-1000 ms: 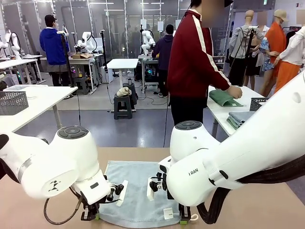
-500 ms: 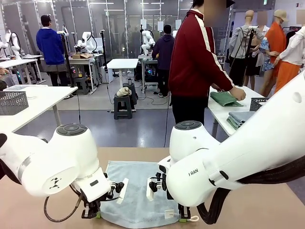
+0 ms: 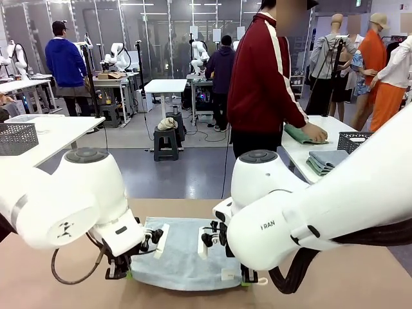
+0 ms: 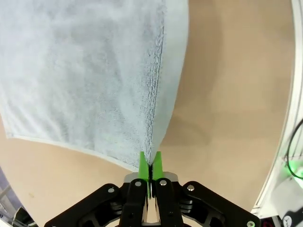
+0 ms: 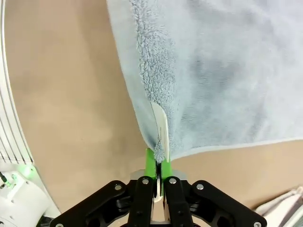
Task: Fold the towels and place them in the basket.
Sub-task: When a person lays out a Towel with hook on the table, fold it in half twice.
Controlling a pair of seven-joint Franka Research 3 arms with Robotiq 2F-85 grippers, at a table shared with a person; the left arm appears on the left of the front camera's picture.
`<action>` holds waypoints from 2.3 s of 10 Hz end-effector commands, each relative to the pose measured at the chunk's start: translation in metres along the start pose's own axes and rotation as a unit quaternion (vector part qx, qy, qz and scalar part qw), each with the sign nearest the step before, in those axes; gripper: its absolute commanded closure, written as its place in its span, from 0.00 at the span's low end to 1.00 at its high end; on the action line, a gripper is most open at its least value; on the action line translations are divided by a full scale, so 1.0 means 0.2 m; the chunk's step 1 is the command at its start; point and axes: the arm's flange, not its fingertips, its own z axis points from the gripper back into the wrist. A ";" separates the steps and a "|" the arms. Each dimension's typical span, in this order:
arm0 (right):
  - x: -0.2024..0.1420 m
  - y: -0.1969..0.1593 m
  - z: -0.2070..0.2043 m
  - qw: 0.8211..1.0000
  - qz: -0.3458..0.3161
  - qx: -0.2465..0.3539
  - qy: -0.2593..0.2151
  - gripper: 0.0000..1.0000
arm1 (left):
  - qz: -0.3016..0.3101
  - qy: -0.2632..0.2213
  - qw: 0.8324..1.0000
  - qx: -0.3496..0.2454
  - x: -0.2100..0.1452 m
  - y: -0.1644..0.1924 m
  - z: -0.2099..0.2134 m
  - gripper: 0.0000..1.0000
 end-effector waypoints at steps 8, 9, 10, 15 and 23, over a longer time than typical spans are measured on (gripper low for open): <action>0.00 -0.63 0.16 0.999 0.040 -0.009 -0.007 1.00 | 0.015 0.039 0.999 -0.025 -0.04 0.70 0.10 1.00; 0.00 -0.69 0.15 0.999 0.038 -0.005 -0.006 1.00 | 0.016 0.040 0.999 -0.030 -0.04 0.76 0.09 1.00; -0.01 -0.76 0.13 1.000 0.031 0.000 -0.004 1.00 | 0.016 0.034 0.999 -0.034 -0.04 0.84 0.07 1.00; -0.02 -0.78 0.11 1.000 0.014 0.000 -0.015 1.00 | 0.031 0.021 0.999 -0.030 -0.03 0.87 0.05 1.00; 0.00 -0.97 -0.04 0.999 0.034 -0.012 -0.023 0.95 | 0.004 0.004 0.999 -0.042 0.00 1.05 -0.13 0.97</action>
